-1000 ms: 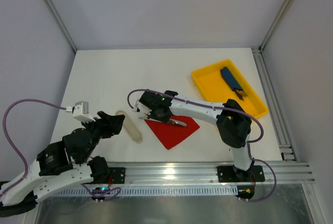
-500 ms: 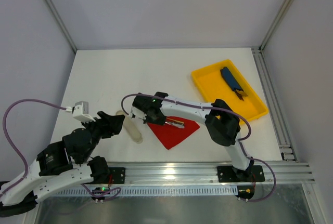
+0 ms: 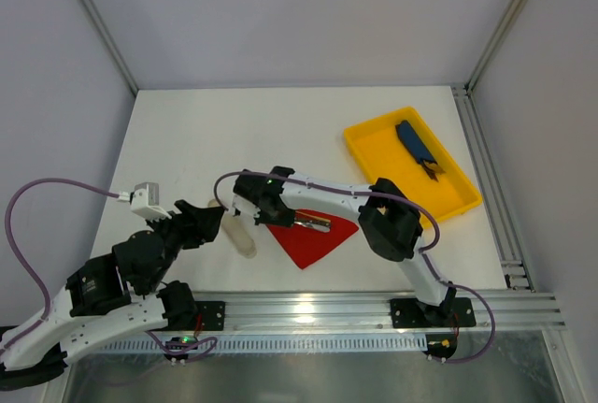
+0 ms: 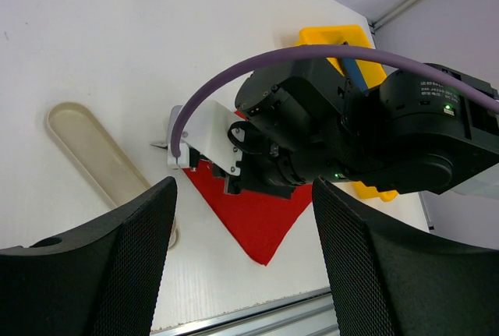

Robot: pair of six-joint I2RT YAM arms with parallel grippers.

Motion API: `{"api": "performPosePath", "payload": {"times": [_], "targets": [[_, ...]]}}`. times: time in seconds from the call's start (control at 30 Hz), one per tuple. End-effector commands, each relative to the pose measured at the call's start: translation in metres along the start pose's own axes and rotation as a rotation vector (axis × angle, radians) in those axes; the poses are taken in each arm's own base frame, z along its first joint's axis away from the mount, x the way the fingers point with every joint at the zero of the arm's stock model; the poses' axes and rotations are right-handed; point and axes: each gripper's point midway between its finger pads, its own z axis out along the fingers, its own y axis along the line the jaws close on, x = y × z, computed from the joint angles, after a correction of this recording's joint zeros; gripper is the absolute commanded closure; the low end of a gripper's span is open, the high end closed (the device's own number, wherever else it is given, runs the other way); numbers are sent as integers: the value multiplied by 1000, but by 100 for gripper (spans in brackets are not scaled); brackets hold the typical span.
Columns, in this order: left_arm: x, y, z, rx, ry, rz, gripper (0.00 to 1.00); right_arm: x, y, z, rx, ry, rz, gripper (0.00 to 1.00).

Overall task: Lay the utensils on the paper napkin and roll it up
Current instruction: Place the utensils on the napkin.

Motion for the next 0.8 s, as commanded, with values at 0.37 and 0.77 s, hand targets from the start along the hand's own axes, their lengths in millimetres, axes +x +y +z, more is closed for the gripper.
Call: {"api": "performPosePath", "payload": {"times": [0.37,0.77], "targets": [[-8,2,-2,-10,-29,-18,28,-8,-5,3,24,11,-26,96],[-10,1,-2,-8,-31,-21,28,-11,-7,8,34,24,-32,93]]}}
